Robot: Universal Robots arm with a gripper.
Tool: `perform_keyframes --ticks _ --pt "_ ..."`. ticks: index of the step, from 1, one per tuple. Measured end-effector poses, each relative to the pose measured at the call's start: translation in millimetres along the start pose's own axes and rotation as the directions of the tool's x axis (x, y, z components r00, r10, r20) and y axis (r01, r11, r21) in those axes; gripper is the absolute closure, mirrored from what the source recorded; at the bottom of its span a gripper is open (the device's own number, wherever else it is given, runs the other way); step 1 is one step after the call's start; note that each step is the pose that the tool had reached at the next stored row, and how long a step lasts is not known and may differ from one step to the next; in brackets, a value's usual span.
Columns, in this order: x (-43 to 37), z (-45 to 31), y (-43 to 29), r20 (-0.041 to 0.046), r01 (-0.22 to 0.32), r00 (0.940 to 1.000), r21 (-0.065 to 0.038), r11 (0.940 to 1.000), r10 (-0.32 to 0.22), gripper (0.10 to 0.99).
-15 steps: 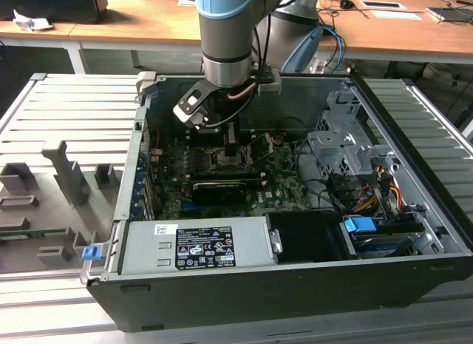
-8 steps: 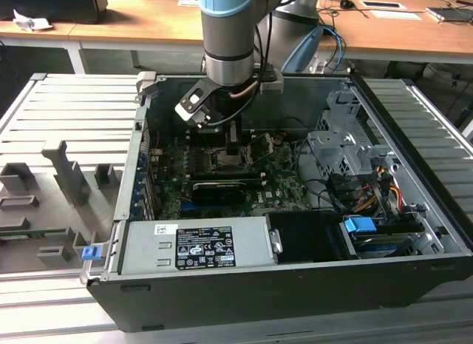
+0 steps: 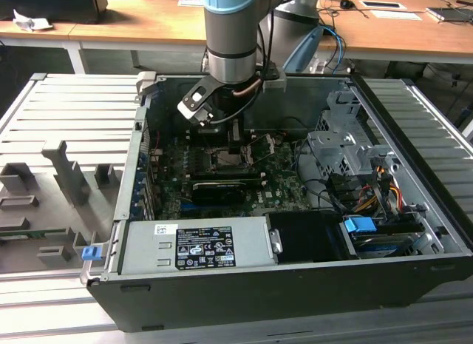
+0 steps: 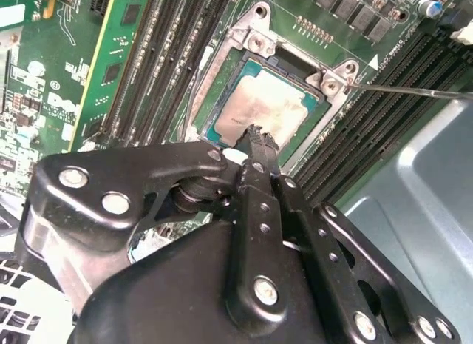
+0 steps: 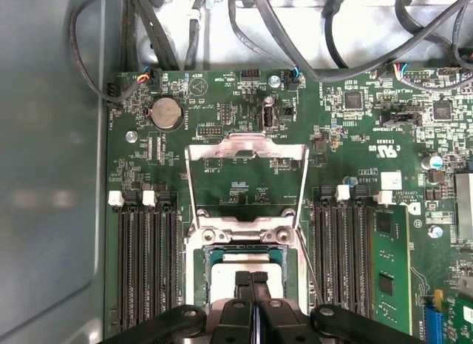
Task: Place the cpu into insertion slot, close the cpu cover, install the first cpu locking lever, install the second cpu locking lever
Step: 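Close the cpu cover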
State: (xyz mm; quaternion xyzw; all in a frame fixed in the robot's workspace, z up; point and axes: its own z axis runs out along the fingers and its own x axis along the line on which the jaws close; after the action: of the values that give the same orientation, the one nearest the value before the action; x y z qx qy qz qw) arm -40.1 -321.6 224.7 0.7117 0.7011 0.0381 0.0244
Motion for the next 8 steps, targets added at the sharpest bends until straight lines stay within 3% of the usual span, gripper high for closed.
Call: perform_keyframes --ticks 8 --pt "0.2 -8.7 0.8 0.0 0.0 1.0 0.0 1.0 0.0 0.98"
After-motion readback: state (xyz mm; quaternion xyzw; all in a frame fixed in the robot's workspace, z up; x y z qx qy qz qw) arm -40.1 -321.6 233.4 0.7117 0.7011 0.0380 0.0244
